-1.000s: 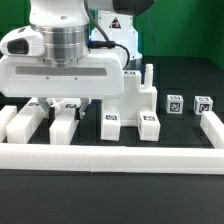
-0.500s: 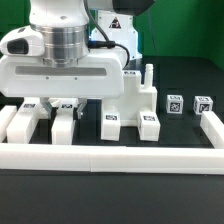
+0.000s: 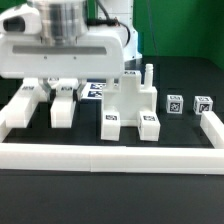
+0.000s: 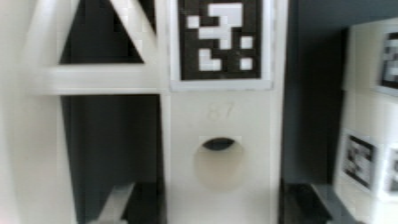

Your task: Assemble chair

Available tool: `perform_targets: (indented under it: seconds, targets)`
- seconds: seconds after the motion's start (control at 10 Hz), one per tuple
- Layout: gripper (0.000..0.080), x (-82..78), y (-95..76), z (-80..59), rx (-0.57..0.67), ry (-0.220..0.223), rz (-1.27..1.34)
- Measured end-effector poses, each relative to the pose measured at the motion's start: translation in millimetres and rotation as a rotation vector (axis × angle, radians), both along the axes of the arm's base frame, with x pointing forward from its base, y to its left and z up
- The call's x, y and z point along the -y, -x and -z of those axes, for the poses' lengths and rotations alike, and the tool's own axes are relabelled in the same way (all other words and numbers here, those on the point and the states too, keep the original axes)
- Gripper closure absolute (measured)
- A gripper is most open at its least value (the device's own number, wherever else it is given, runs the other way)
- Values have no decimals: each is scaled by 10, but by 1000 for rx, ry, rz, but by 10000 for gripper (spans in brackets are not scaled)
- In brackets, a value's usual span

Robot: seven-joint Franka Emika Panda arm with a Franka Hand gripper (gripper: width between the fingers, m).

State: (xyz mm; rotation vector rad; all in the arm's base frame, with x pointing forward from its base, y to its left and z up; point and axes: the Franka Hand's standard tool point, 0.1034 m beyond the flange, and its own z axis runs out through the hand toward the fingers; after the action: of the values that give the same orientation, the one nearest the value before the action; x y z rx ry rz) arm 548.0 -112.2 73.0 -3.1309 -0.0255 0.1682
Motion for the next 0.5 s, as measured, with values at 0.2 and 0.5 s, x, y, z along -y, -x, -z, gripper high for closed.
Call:
perform_targets:
  seconds: [0.2, 0.5]
  targets:
    - [517, -99, -54, -363, 10, 2, -17]
    - [515, -498, 31, -679, 39, -16, -10]
